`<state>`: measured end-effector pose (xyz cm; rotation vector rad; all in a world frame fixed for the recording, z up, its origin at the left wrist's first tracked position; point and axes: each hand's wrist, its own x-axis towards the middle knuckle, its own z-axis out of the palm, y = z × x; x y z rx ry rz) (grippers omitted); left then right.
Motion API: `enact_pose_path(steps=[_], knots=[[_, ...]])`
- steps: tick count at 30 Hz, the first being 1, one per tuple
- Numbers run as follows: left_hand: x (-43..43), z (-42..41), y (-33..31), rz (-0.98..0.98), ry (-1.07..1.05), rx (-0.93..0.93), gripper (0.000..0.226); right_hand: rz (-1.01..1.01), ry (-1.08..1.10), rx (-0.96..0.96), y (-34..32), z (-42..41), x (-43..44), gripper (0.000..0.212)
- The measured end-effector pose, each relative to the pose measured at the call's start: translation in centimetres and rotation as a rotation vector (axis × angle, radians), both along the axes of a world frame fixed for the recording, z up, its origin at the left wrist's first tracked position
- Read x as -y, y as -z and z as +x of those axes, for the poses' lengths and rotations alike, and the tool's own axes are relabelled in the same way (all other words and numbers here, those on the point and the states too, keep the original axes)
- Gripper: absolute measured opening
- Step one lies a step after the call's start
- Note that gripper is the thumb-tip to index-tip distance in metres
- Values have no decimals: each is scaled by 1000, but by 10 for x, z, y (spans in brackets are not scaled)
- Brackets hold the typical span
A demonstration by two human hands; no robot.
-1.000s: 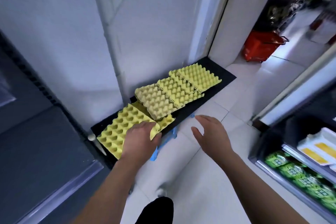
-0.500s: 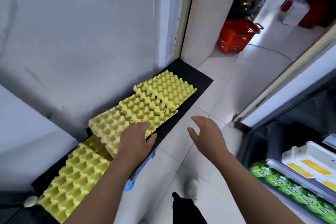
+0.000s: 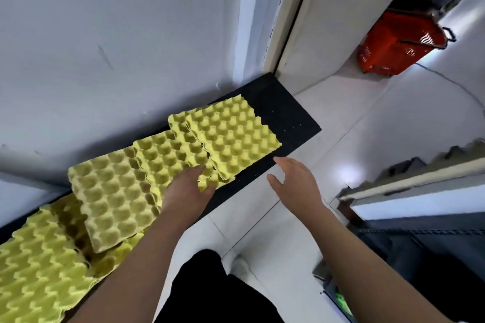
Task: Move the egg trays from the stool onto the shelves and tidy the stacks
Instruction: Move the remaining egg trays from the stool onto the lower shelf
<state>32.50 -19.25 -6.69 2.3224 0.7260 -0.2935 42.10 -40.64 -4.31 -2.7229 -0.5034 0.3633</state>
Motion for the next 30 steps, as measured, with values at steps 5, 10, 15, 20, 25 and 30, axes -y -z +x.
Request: enact_pose_path(steps=[5, 10, 15, 20, 25, 30], knots=[[1, 56, 43, -83, -94, -84, 66, -9, -16, -87, 43, 68, -6, 52], [4, 106, 89, -94, -90, -208, 73, -45, -32, -163, 90, 128, -15, 52], [9, 137, 136, -124, -99, -348, 89, -83, -23, -248, 150, 176, -19, 56], [18, 149, 179, -171, -169, -407, 106, -129, -39, -323, 205, 212, -20, 62], [29, 156, 210, -210, -279, -420, 125, -190, -42, -404, 250, 238, -16, 78], [43, 160, 224, -179, -378, -357, 134, -138, -60, -555, 283, 253, -5, 89]])
